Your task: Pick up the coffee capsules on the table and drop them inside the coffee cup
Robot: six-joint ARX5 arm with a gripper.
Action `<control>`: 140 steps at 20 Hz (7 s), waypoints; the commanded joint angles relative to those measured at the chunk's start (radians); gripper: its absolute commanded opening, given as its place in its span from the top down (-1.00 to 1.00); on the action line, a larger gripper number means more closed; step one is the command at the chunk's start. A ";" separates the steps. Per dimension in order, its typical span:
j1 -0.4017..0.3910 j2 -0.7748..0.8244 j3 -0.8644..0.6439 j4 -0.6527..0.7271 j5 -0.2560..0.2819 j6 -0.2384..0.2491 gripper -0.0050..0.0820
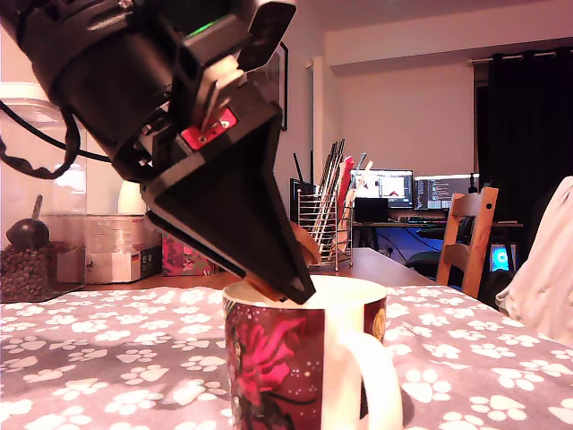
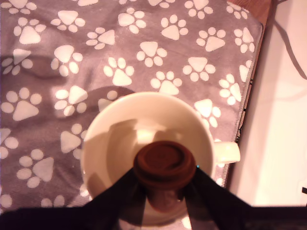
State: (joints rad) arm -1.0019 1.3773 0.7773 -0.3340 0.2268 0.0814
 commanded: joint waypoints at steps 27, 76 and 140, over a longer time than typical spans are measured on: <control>0.006 -0.108 0.005 0.027 0.000 -0.003 0.93; 0.501 -0.286 -0.006 -0.046 0.117 0.005 0.93; 0.295 0.182 -0.245 0.754 -0.209 -0.584 -0.62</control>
State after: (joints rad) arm -0.7048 1.5333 0.5152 0.4179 0.0200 -0.4946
